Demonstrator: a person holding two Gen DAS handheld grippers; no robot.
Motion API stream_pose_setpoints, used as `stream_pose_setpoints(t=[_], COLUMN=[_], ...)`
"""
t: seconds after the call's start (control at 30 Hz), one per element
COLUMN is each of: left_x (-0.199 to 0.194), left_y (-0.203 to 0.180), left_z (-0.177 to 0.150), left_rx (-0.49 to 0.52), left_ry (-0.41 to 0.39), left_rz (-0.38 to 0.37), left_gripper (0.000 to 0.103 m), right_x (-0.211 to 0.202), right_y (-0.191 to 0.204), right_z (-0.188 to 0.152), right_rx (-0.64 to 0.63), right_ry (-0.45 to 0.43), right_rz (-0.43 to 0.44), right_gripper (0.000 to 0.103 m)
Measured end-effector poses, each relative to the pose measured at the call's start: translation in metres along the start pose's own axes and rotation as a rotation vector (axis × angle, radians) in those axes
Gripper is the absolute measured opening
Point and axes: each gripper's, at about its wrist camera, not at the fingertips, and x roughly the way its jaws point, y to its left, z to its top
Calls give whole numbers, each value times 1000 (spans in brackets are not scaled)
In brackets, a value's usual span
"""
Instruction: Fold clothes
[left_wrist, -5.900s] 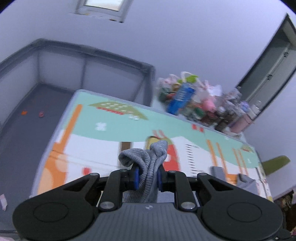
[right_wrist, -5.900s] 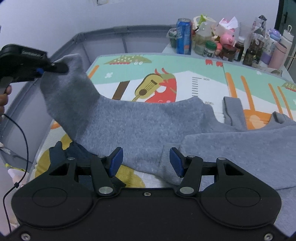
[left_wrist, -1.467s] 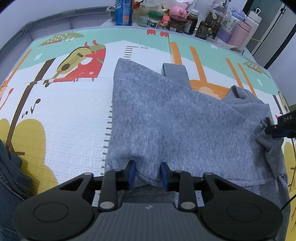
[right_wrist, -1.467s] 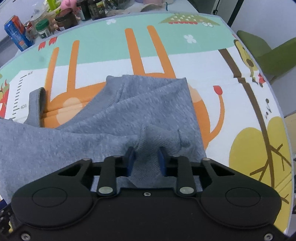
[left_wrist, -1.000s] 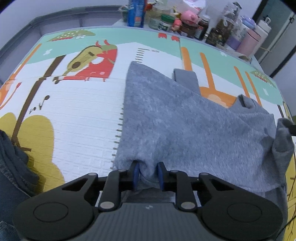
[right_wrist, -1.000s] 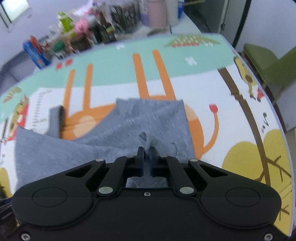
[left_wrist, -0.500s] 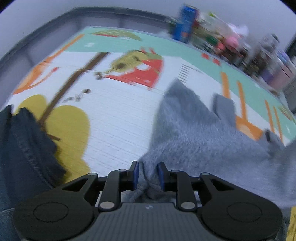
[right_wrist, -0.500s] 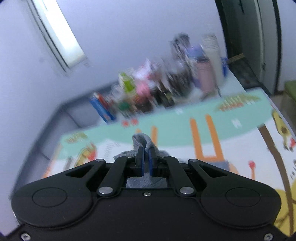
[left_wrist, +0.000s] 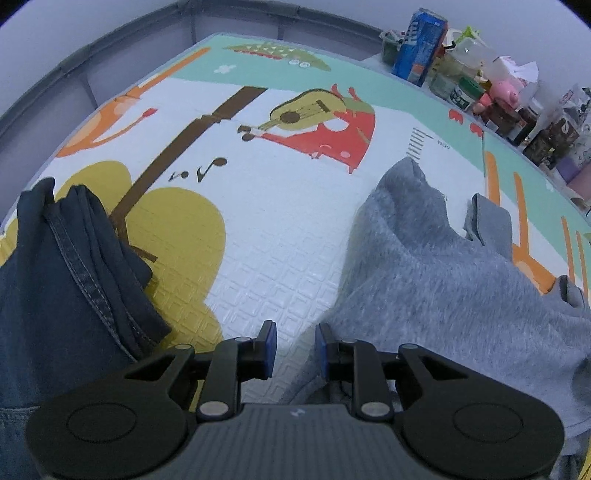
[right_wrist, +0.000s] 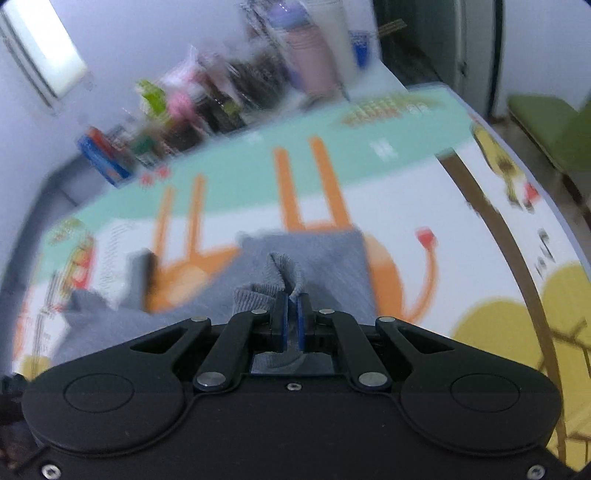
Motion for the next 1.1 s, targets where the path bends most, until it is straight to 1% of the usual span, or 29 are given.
stream_pose_setpoints(t=[0.07, 0.13, 0.17, 0.23, 0.27, 0.3, 0.33, 0.4, 0.43, 0.57, 0.6, 0.67, 0.7, 0.77, 0.8, 0.87, 0.97, 1.03, 1.1], left_x=[-5, -12, -16, -23, -27, -30, -33, -37, -39, -41, -40, -38, -36, -30, -26, -20, -12, -8, -7], left_y=[-2, -6, -8, -14, -18, -23, -27, -38, -44, -72, -79, -92, -98, -108, -112, -118, -122, -123, -121], left_z=[1, 2, 3, 4, 4, 4, 4, 3, 2, -5, -7, -13, -17, -23, -27, -35, -42, -43, -44], left_rx=[7, 14, 18, 41, 57, 75, 93, 136, 162, 264, 289, 336, 360, 408, 432, 477, 515, 519, 518], left_ry=[-17, -39, -52, -80, -93, -104, -115, -134, -142, -153, -149, -142, -137, -116, -102, -91, -86, -79, -76], left_rz=[1, -3, -6, -12, -15, -19, -23, -34, -40, -78, -91, -106, -110, -119, -121, -110, -90, -83, -84], left_gripper=[26, 28, 31, 36, 39, 42, 44, 48, 49, 54, 55, 56, 57, 59, 59, 60, 63, 63, 64], right_x=[11, 17, 19, 23, 24, 25, 25, 19, 14, -12, -15, -19, -18, -15, -11, -2, 6, 9, 10], right_y=[-11, -20, -24, -30, -33, -36, -38, -41, -43, -34, -30, -19, -15, -6, -2, 1, -3, -5, -5], right_z=[-13, -22, -27, -34, -36, -37, -39, -40, -39, -29, -26, -21, -21, -19, -18, -20, -28, -35, -41], right_rx=[9, 18, 21, 21, 22, 16, 7, 2, 6, 21, 13, -15, -30, -57, -64, -66, -35, -27, -33], right_ry=[43, 71, 85, 118, 135, 144, 147, 138, 125, 52, 46, 46, 51, 61, 70, 99, 148, 170, 185], right_rz=[-53, -96, -118, -167, -209, -257, -301, -334, -325, -238, -212, -154, -158, -170, -191, -206, -157, -145, -142], right_gripper=[5, 5, 5, 9, 9, 10, 10, 10, 10, 12, 13, 19, 23, 24, 24, 24, 24, 23, 18])
